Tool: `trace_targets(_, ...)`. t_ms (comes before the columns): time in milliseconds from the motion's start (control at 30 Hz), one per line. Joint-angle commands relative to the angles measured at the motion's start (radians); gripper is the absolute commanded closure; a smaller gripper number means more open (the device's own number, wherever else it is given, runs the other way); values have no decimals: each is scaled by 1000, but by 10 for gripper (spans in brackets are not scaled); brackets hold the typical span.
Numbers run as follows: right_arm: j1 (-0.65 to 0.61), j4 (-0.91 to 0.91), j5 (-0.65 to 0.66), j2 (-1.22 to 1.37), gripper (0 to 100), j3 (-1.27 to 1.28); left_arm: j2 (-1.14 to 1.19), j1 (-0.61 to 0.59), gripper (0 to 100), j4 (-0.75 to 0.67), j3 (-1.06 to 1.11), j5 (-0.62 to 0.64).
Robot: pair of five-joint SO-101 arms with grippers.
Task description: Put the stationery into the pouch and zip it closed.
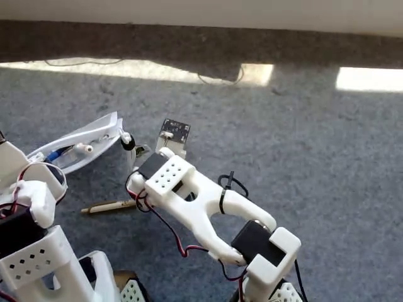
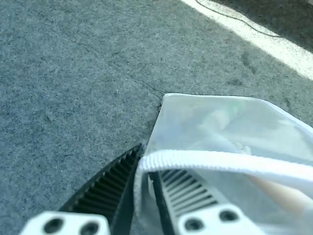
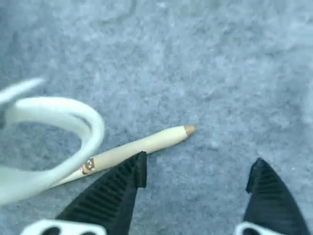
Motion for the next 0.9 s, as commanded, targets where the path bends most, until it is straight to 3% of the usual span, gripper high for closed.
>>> trace_targets(0,-45,-15,-40,-2,672,-41,-8,-13,990,-23,-2,6)
trace_targets(433,-41,-97,-38,197,691,-81,-8,-13,990,-18,-2,6)
trace_targets(700,36,-97,-35,197,922,-90,-8,-13,990,-17,-1,6)
trace_targets(867,51,-97,-35,197,955,-90,-8,-12,990,-17,-1,6)
